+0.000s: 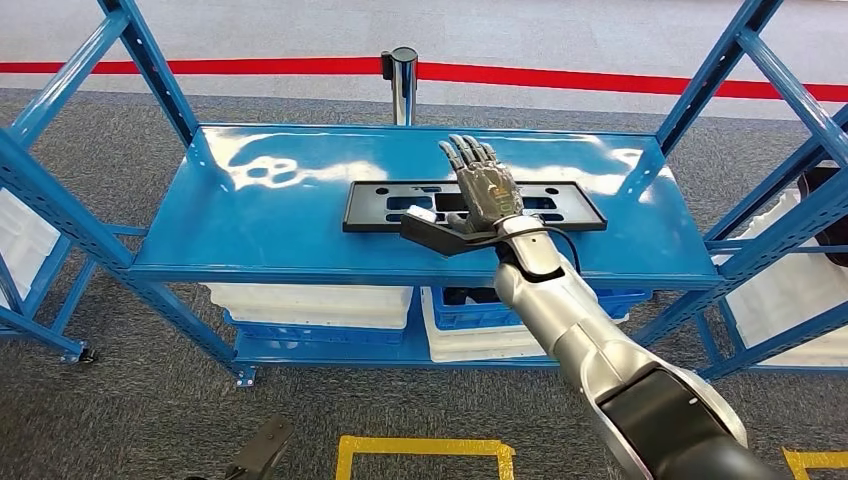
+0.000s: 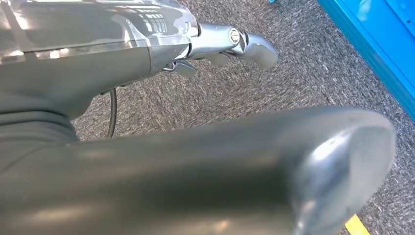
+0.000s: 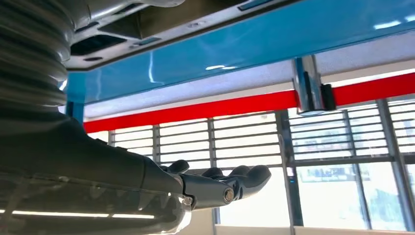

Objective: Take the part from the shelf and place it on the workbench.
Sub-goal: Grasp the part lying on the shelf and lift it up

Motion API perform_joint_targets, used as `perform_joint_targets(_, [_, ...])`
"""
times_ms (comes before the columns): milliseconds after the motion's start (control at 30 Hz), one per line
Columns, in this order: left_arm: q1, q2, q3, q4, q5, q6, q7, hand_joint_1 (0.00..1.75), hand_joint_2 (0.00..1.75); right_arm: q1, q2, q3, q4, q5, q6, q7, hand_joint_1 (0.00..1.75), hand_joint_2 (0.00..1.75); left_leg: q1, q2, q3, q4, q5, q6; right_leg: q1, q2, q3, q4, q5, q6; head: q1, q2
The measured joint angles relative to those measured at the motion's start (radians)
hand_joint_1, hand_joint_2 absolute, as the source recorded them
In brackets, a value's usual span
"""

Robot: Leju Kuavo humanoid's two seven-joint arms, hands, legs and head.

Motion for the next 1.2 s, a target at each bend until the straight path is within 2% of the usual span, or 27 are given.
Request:
perform_joint_targets(300, [0.005, 0.002, 0.037, 0.000, 0.027, 0.005, -0.024, 0.00, 0.00, -0.013, -0.012, 0.010, -0.069, 0.010, 0.262, -0.167, 0.00, 1.75, 0.000, 0.000, 0.000, 0.000, 0.000, 0.000, 0.000, 0.000, 0.000, 0.000, 0.000, 0.000, 0.000, 0.000])
perform_joint_targets(533, [0.017, 0.011, 0.061, 0.000, 0.036, 0.011, -0.034, 0.00, 0.00, 0.005, -0.052, 0.049, -0.132, -0.006, 0.334, -0.203, 0.00, 1.75, 0.000, 0.000, 0.000, 0.000, 0.000, 0.000, 0.000, 0.000, 0.000, 0.000, 0.000, 0.000, 0.000, 0.000])
perform_joint_targets(800, [0.017, 0.012, 0.070, 0.000, 0.026, 0.010, -0.034, 0.00, 0.00, 0.022, -0.058, 0.078, -0.144, -0.005, 0.276, -0.127, 0.00, 1.75, 0.000, 0.000, 0.000, 0.000, 0.000, 0.000, 0.000, 0.000, 0.000, 0.000, 0.000, 0.000, 0.000, 0.000])
perform_joint_targets(1200, [0.012, 0.008, 0.069, 0.000, -0.008, 0.008, -0.020, 0.00, 0.00, 0.031, 0.003, 0.099, -0.074, 0.010, 0.237, 0.021, 0.00, 1.75, 0.000, 0.000, 0.000, 0.000, 0.000, 0.000, 0.000, 0.000, -0.001, 0.000, 0.000, 0.000, 0.000, 0.000])
